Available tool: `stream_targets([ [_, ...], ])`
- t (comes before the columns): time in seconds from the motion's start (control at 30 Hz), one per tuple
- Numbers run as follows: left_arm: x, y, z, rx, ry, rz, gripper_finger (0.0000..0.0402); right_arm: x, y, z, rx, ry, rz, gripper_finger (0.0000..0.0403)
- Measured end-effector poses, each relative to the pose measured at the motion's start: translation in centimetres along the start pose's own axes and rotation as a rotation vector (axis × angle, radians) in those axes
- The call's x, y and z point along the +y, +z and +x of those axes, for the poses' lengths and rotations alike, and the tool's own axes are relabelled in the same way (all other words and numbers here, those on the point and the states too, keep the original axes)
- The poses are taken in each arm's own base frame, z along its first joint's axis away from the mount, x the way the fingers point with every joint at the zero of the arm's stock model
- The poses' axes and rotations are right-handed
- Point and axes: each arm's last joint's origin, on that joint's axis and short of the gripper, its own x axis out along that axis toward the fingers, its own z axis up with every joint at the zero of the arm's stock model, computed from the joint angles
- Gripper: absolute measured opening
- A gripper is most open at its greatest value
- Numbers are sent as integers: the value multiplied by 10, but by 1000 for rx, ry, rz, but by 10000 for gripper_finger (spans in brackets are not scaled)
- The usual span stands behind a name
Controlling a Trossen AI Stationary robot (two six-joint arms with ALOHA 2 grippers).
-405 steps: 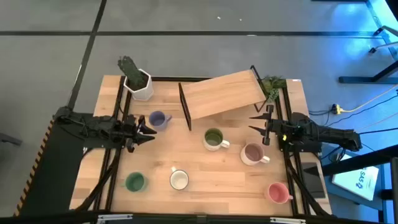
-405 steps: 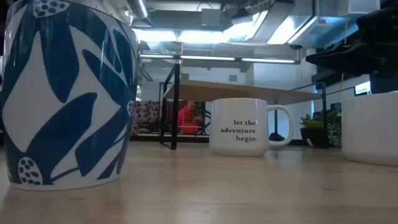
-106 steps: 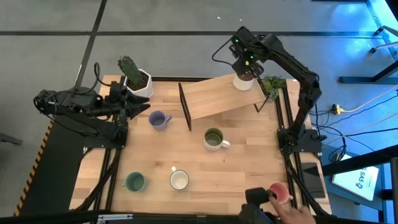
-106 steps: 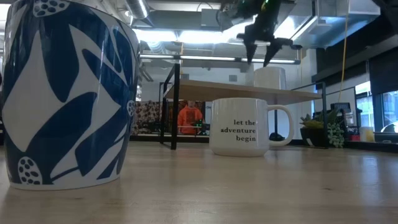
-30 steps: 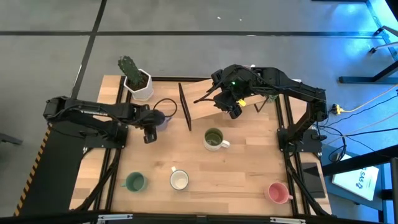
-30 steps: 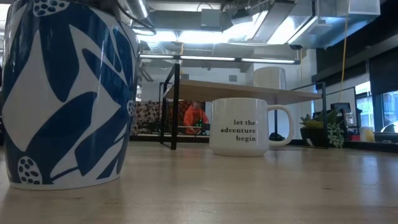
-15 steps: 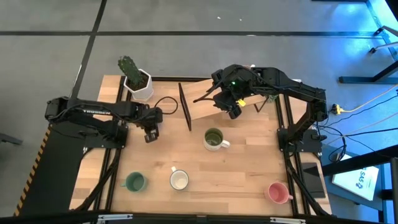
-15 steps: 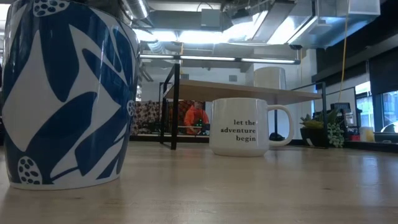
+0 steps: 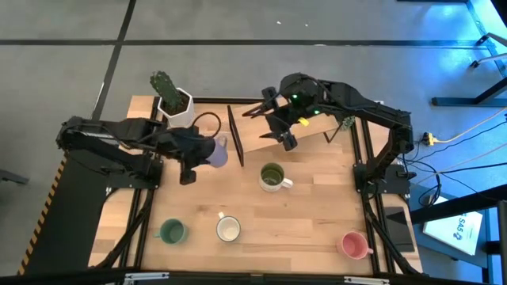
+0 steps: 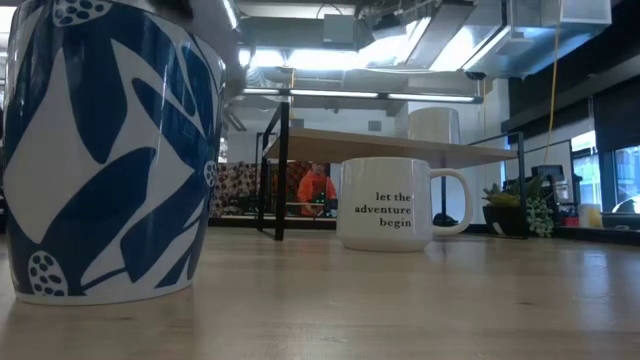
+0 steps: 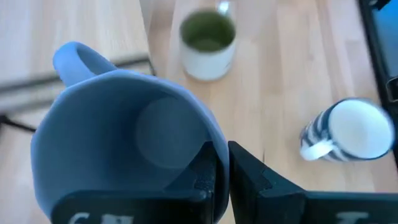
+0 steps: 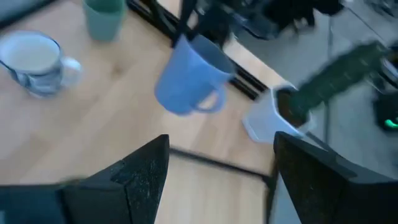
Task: Place coffee mugs
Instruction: Put the purple mug on the shelf
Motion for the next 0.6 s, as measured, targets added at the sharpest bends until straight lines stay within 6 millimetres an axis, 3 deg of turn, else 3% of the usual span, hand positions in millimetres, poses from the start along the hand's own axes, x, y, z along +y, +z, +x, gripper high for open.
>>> stream_targets([
  [0.2,-8,17,-23,-90,78,139,14,-8,2,28,-103,34,34,275],
  [0.4,-11,22,-12,-48,92,219,14,-15,3,50,-182,31,61,275],
  [0.6,-20,24,-1,-28,91,303,14,-19,1,55,-210,47,66,275],
])
